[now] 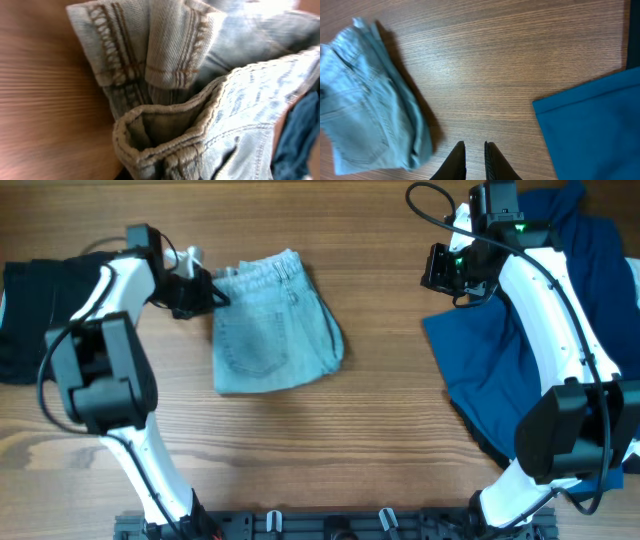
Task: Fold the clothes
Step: 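Carry the folded shorts with the left gripper onto the black pile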
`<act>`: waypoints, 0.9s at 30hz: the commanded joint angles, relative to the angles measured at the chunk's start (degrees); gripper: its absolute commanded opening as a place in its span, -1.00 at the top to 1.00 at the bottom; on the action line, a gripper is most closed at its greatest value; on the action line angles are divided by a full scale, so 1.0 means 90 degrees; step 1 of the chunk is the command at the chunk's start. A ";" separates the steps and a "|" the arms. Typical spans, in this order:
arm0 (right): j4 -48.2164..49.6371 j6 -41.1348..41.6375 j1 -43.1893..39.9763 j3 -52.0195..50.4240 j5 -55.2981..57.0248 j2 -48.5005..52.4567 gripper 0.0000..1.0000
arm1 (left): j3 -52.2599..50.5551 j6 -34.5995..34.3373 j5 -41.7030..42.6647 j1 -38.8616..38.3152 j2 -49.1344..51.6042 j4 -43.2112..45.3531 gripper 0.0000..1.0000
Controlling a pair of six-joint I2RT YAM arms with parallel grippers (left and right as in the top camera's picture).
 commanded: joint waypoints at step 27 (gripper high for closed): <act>-0.0294 0.0034 -0.0002 -0.0039 -0.0141 -0.0146 0.70 | 0.0495 -0.0017 -0.2795 0.3888 -0.2363 0.1005 0.70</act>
